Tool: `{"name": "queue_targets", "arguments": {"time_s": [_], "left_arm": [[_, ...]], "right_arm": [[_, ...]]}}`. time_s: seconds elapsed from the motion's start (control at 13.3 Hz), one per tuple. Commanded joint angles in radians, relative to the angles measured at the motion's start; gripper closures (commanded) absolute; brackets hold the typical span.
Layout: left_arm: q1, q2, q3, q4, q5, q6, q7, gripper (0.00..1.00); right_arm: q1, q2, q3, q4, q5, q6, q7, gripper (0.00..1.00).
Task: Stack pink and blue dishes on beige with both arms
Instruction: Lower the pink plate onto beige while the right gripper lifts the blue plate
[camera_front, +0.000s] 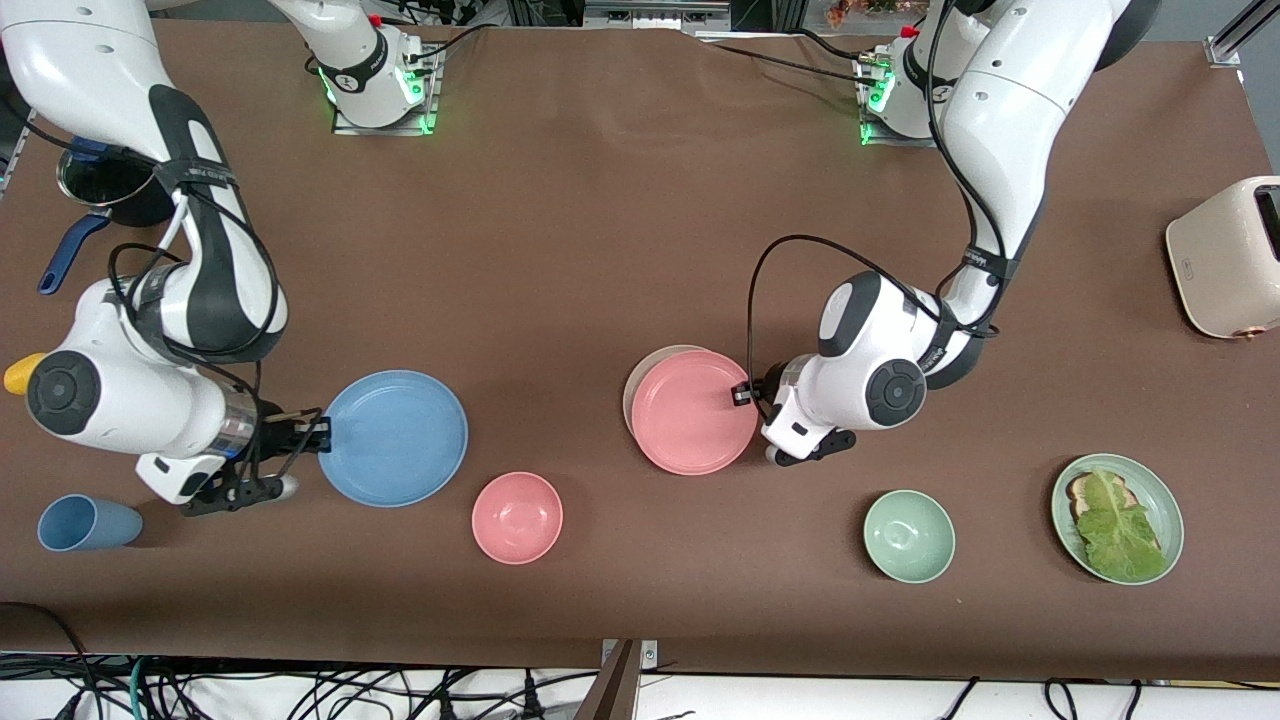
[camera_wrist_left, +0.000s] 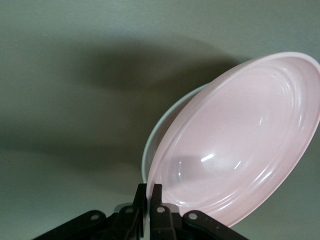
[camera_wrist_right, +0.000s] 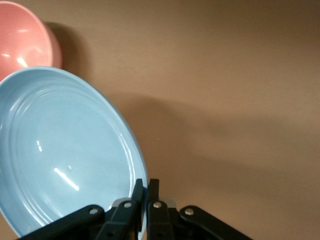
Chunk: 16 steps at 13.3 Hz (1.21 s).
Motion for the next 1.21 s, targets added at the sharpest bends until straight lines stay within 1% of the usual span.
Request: {"name": "queue_targets", "arguments": {"time_s": [0.0,0.15,0.23,0.3,0.38,0.45,0.53,0.68,0.83,0.98,1.13], "left_arm": [[0.004,-0.009,-0.003,0.01,0.042,-0.029,0.018,1.0],[-0.006,-0.008,-0.003,0.01,0.042,-0.029,0.018,1.0],[-0.009,-0.005,-0.003,0.01,0.042,-0.028,0.018,1.0],[-0.01,-0.002,-0.003,0.01,0.039,-0.028,0.018,0.85],[-0.007,-0.002,-0.003,0.01,0.039,-0.026,0.021,0.4],[0.003,-0.008,-0.003,0.01,0.041,-0.026,0.024,0.13],[0.002,-0.011,-0.003,0.01,0.042,-0.028,0.021,0.0],[0.011,-0.02,-0.003,0.01,0.044,-0.028,0.023,0.0],[0.049,-0.04,-0.006,0.01,0.044,-0.048,0.052,0.0],[0.114,-0.067,-0.009,0.01,0.042,-0.121,0.149,0.0],[0.174,-0.089,-0.009,0.01,0.042,-0.198,0.235,0.0]], "right_arm": [[-0.011,-0.003,0.057,0.028,0.012,-0.032,0.092,1.0],[-0.011,-0.019,0.064,0.027,0.022,-0.033,0.101,1.0],[-0.011,-0.036,0.064,0.025,0.022,-0.055,0.1,1.0],[-0.015,-0.051,0.061,0.027,0.022,-0.084,0.095,1.0],[-0.02,-0.081,0.061,0.027,0.022,-0.124,0.095,1.0],[-0.02,-0.113,0.058,0.025,0.022,-0.176,0.104,1.0],[-0.02,-0.139,0.061,0.025,0.024,-0.213,0.11,1.0],[-0.006,-0.145,0.064,0.025,0.026,-0.219,0.114,1.0],[0.009,-0.136,0.063,0.024,0.036,-0.202,0.123,1.0],[0.044,-0.113,0.063,0.019,0.055,-0.162,0.196,1.0],[0.102,-0.092,0.063,0.019,0.058,-0.124,0.297,1.0]]}}
